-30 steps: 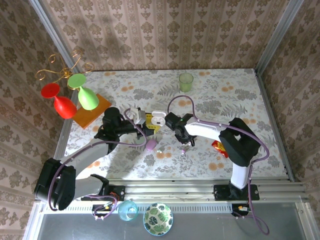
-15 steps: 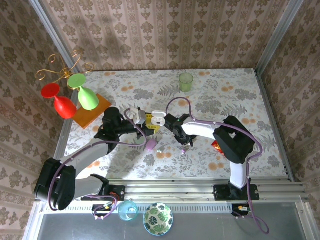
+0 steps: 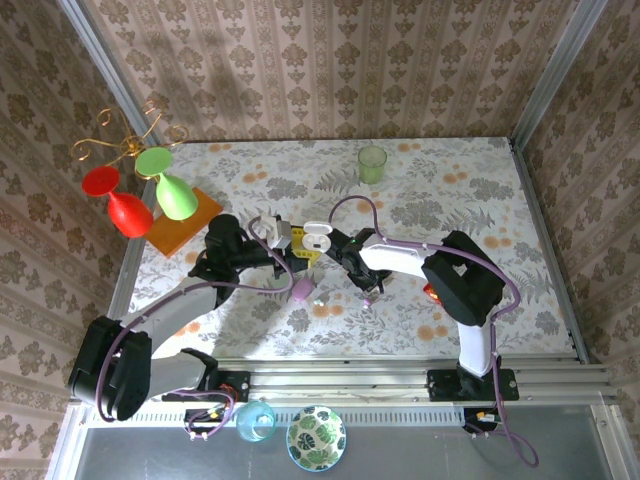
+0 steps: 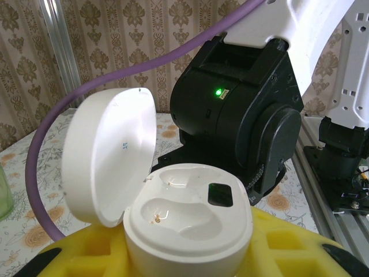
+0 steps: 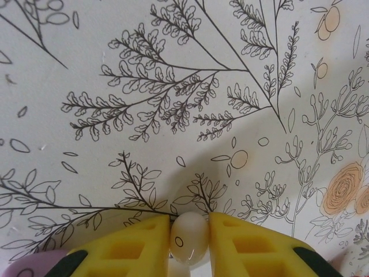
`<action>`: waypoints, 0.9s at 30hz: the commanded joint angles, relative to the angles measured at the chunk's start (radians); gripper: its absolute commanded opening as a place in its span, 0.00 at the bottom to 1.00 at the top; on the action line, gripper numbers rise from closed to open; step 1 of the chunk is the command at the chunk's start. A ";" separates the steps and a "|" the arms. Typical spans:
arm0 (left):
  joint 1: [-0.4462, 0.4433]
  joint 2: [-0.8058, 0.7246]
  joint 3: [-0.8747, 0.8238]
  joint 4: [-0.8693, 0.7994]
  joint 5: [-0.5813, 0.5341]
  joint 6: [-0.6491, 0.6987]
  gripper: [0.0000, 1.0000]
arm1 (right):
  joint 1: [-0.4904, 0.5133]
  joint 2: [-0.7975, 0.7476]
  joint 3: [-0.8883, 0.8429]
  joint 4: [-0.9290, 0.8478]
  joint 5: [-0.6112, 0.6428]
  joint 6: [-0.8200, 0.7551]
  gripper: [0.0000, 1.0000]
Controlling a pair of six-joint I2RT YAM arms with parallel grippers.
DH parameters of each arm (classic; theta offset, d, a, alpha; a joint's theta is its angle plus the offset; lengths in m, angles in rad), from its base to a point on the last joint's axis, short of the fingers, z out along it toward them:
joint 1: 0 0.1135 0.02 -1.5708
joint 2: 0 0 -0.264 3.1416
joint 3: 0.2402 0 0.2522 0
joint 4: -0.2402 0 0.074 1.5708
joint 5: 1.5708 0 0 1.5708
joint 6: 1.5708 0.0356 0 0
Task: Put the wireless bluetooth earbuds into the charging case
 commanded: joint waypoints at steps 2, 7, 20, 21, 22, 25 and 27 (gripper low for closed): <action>0.009 -0.018 -0.004 0.014 0.018 0.020 0.19 | -0.019 -0.027 -0.009 -0.008 0.006 -0.011 0.22; 0.010 -0.012 -0.006 0.018 0.019 0.021 0.19 | -0.070 -0.172 -0.052 0.067 -0.133 -0.001 0.22; 0.011 0.014 -0.003 0.042 0.025 0.011 0.19 | -0.399 -0.499 -0.265 0.381 -0.971 0.229 0.20; 0.010 0.017 -0.001 0.043 0.027 0.009 0.19 | -0.420 -0.511 -0.283 0.409 -1.025 0.249 0.19; 0.010 0.019 -0.001 0.045 0.029 0.008 0.19 | -0.433 -0.517 -0.294 0.425 -1.061 0.259 0.19; 0.011 0.024 0.000 0.051 0.031 0.006 0.19 | -0.456 -0.533 -0.317 0.469 -1.146 0.283 0.20; 0.010 0.028 -0.001 0.053 0.027 0.007 0.19 | -0.459 -0.533 -0.325 0.504 -1.188 0.296 0.20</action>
